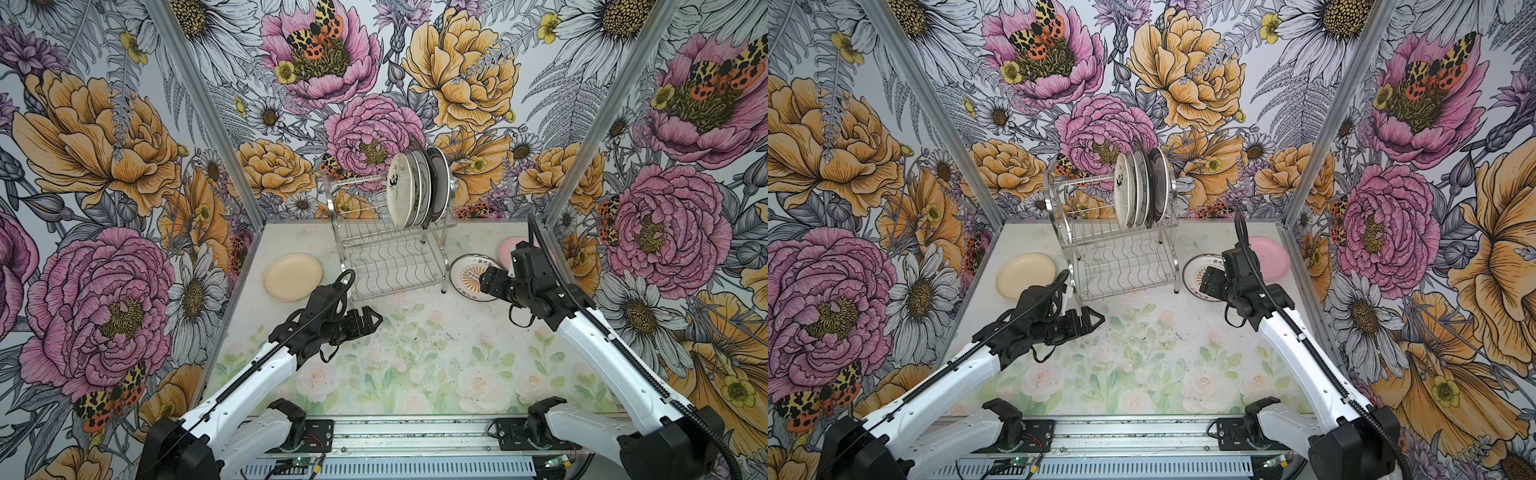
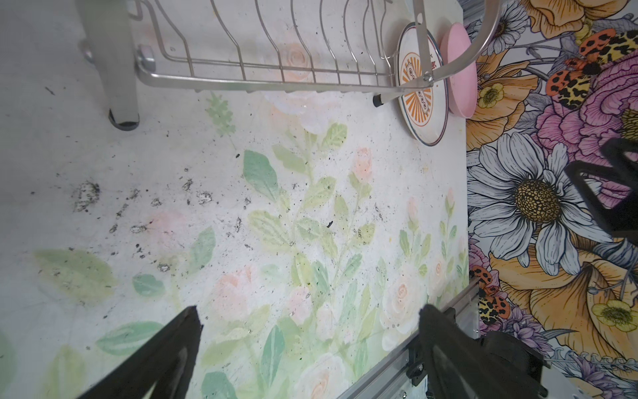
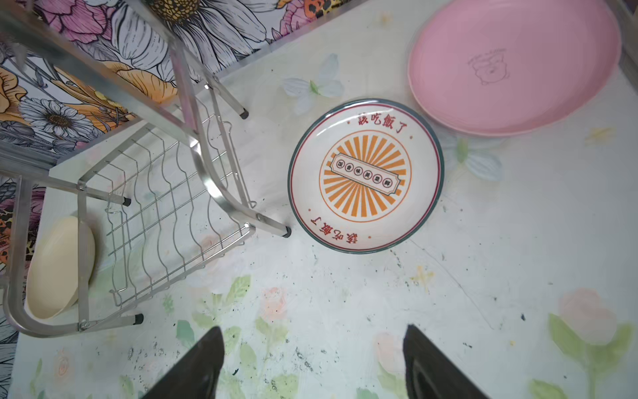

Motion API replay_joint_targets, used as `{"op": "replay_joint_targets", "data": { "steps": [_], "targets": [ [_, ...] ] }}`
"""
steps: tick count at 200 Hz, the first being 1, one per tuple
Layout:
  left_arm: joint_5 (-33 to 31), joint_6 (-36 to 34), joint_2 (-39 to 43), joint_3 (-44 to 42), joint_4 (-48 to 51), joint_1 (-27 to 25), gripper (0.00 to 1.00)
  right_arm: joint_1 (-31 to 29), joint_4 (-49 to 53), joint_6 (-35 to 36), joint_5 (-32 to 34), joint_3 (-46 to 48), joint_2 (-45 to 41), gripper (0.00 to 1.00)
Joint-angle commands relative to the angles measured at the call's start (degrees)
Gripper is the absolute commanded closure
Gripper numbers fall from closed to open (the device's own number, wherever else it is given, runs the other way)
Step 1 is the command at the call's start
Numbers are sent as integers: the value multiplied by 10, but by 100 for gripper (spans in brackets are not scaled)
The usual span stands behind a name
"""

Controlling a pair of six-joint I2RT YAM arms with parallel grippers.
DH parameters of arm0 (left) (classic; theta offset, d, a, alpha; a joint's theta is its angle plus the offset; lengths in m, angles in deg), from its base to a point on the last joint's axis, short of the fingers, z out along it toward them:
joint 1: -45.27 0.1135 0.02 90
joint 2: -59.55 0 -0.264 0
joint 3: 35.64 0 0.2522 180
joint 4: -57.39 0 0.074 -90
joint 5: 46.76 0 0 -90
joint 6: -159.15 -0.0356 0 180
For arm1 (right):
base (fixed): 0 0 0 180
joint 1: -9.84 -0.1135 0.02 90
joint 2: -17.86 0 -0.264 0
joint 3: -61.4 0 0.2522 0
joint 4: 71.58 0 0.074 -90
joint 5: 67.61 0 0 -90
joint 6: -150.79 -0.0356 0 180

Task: Load the plates into the dish rack
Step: 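Open and withdraw the right gripper toward the orange-sunburst plate, then lower the right gripper onto the orange-sunburst plate edge and tilt it up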

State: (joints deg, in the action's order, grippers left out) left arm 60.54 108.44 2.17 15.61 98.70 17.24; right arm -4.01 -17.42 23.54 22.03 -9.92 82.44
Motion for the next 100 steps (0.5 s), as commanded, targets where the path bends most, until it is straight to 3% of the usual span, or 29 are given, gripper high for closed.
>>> {"op": "replay_joint_targets", "data": {
  "steps": [1,59,100],
  "targets": [
    [-17,10,-7,16,-22,-9,1,59,-69,-5,-138,39,0,18],
    [-28,24,-14,14,-47,-18,1,203,-195,20,-297,124,92,18],
    [-40,28,-26,18,-53,-31,1,260,-263,19,-333,137,163,21]
  ]
}}
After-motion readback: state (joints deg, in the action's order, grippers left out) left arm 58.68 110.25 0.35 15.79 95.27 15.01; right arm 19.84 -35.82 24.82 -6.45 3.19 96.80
